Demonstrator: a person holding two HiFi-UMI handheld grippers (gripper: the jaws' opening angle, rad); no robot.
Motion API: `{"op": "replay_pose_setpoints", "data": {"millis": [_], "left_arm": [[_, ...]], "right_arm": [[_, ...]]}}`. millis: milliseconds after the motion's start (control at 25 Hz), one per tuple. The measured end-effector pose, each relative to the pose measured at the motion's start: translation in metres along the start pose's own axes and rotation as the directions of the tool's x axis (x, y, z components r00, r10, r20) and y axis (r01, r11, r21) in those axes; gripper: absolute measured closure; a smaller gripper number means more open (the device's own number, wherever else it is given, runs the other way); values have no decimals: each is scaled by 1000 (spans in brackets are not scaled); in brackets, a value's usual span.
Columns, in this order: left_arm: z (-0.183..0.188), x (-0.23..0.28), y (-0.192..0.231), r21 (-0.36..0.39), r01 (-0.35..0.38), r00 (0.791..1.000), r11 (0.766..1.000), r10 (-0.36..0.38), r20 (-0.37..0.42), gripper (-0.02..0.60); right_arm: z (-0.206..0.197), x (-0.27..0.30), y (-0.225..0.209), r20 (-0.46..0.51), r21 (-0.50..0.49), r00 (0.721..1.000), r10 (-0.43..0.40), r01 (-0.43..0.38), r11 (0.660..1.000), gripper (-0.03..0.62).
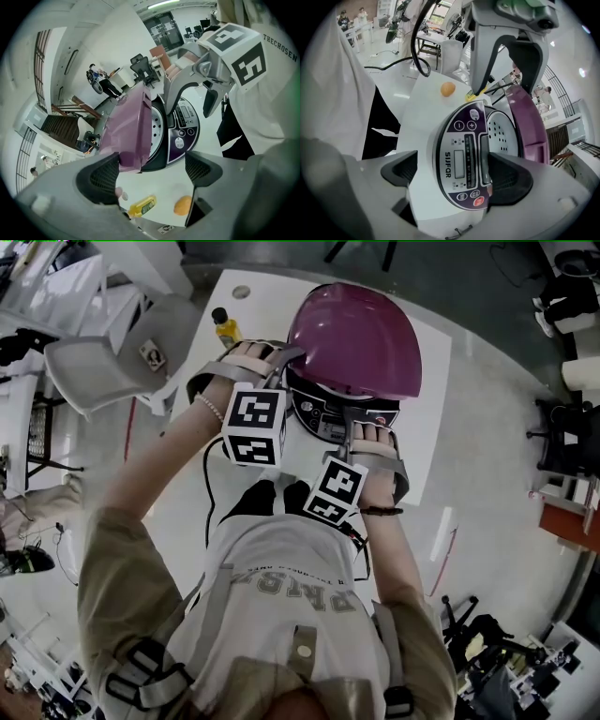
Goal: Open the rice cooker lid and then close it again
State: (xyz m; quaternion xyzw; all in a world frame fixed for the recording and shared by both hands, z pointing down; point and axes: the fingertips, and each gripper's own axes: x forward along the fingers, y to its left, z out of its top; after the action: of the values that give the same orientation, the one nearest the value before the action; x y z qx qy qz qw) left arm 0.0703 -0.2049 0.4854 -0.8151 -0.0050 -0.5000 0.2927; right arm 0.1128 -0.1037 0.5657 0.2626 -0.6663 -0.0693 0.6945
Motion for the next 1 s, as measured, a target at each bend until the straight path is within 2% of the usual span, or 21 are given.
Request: {"op": "replay_pose_setpoints", "data": {"millis": [360, 1000], "left_arm": [[8, -12, 37, -10, -85, 996, 996, 86, 28, 127], [12, -24, 95, -2, -170, 985, 985, 170, 27, 127]], "right_arm": [[9, -4, 2, 105, 90, 992, 70, -79, 993, 146], [16, -15, -4, 231, 200, 968, 101, -149, 968, 146]]}}
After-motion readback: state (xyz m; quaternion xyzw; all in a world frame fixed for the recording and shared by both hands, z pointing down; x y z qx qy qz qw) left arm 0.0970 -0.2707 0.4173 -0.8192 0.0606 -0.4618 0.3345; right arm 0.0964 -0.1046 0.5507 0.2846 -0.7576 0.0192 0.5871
